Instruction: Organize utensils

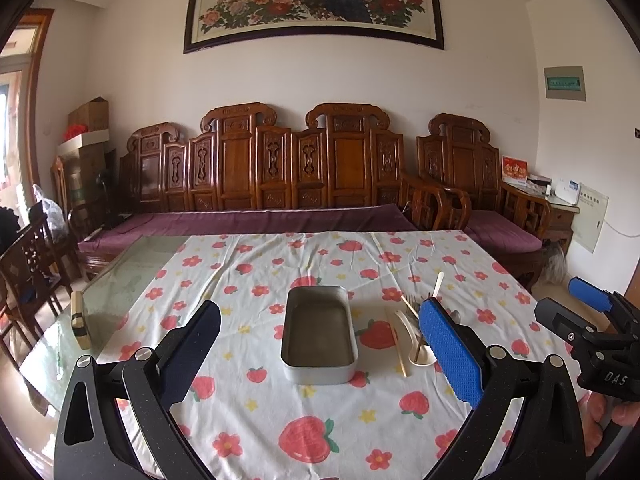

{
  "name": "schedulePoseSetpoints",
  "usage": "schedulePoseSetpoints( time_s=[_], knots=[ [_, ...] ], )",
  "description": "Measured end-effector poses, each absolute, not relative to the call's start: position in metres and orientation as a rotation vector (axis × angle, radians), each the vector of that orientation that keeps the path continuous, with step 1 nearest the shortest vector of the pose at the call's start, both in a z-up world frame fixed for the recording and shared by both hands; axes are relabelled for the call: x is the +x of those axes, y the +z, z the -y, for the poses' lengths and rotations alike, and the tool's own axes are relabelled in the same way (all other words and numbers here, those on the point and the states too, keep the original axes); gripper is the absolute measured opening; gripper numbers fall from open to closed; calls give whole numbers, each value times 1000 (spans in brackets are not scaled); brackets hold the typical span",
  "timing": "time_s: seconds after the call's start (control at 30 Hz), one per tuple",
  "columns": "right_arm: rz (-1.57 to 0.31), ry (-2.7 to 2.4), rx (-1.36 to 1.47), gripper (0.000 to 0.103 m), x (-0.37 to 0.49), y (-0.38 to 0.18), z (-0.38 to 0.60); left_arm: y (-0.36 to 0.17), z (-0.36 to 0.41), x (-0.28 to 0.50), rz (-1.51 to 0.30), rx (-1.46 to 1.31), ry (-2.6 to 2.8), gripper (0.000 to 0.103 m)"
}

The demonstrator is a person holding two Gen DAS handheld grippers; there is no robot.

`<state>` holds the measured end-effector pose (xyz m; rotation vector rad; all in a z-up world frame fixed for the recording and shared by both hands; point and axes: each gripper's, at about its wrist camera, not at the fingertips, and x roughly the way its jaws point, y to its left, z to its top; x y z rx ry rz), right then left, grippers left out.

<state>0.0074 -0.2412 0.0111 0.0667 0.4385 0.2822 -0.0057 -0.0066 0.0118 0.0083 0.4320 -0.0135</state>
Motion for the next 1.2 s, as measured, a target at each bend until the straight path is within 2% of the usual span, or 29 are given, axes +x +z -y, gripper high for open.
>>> schedulePoseSetpoints(
  time_s=[1.2],
  knots=[
    [-432,282,67,100,7,9,245,19,15,-11,-416,24,-26,97]
  ],
)
